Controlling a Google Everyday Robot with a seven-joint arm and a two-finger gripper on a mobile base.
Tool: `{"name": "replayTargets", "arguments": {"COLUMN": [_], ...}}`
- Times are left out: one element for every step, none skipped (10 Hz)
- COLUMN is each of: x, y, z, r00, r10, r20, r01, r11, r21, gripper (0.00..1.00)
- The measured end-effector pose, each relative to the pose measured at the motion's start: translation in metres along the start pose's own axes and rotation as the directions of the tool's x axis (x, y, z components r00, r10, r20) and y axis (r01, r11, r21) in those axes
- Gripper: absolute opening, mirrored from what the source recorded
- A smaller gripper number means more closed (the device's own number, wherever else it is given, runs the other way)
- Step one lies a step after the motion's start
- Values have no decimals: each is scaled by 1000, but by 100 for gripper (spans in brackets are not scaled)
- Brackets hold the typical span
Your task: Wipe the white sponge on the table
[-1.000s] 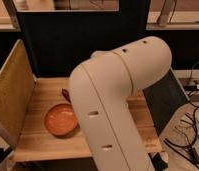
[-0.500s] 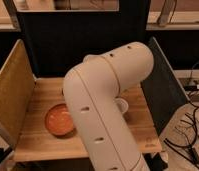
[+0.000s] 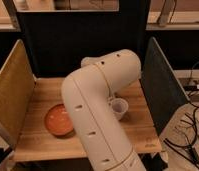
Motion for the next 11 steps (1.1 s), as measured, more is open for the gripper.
{"name": "replayTargets", "arguments": {"x": [-6, -12, -17, -22, -27, -30, -31, -32, -31, -30, -30], "y": [-5, -10, -15, -18, -21, -21, -22, -21, -19, -16, -14], "z": [3, 4, 5, 5, 4, 4, 4, 3, 1, -1, -3], "r00": [1000, 1000, 999, 998, 996, 995, 995, 995, 996, 997, 998], "r10": [11, 26, 45, 64, 84, 96, 98, 97, 88, 68, 44], "r20": [-4, -5, -3, 0, 4, 9, 13, 15, 24, 34, 49], "r01": [-11, -26, -45, -64, -83, -95, -97, -96, -85, -64, -38], "r11": [1000, 1000, 999, 998, 996, 994, 993, 992, 990, 991, 992], "r21": [10, 16, 18, 10, -15, -44, -68, -86, -109, -120, -123], "gripper": [80, 80, 80, 80, 80, 80, 80, 80, 80, 80, 80]}}
